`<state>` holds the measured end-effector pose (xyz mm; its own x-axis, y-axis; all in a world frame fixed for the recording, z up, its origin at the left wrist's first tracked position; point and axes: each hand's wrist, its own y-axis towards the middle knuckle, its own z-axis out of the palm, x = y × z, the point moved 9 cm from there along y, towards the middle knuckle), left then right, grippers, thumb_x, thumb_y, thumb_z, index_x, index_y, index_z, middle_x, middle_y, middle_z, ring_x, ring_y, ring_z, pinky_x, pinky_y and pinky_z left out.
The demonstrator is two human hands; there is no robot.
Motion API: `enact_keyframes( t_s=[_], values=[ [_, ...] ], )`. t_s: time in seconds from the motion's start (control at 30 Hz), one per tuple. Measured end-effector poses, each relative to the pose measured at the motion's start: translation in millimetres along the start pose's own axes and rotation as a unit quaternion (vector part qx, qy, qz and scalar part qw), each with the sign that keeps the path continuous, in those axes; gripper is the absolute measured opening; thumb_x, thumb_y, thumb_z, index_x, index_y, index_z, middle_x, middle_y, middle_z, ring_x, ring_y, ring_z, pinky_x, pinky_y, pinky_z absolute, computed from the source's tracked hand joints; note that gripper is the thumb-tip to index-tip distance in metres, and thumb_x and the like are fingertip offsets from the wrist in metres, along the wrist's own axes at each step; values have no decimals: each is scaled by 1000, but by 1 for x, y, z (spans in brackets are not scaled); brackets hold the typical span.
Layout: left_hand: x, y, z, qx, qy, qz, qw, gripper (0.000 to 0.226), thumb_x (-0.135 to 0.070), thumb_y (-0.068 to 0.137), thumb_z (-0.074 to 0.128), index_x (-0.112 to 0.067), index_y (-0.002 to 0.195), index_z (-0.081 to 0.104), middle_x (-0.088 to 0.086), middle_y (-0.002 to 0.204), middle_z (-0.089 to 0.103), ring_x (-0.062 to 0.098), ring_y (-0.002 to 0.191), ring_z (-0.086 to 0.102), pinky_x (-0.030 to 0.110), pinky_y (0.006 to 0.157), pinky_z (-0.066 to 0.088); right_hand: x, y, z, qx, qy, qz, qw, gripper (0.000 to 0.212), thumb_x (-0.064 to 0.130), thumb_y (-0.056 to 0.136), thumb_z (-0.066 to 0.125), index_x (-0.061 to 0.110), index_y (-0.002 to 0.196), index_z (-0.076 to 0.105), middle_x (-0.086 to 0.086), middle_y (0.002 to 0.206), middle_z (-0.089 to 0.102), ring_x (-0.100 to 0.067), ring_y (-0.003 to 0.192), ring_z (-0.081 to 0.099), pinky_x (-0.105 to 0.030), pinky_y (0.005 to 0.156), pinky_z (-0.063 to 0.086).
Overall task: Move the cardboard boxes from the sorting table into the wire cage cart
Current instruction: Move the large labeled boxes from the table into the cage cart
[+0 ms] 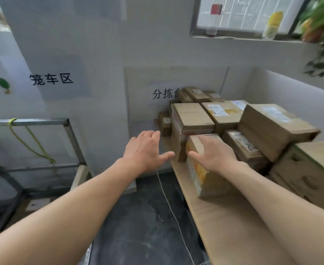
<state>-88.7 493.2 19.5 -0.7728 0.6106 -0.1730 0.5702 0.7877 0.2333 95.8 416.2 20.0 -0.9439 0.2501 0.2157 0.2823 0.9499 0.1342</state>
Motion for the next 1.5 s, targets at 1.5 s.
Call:
enact_keyframes(
  t_s=[1.5],
  values=[
    [-452, -58, 91, 107, -176, 339, 918, 83, -82, 82, 42, -20, 137, 50, 1, 129, 59, 21, 108, 59, 33, 71, 40, -346, -349, -152, -94, -140, 429, 887, 57, 65, 82, 46, 22, 116, 63, 2, 111, 68, -21, 88, 56, -32, 64, 43]
  ],
)
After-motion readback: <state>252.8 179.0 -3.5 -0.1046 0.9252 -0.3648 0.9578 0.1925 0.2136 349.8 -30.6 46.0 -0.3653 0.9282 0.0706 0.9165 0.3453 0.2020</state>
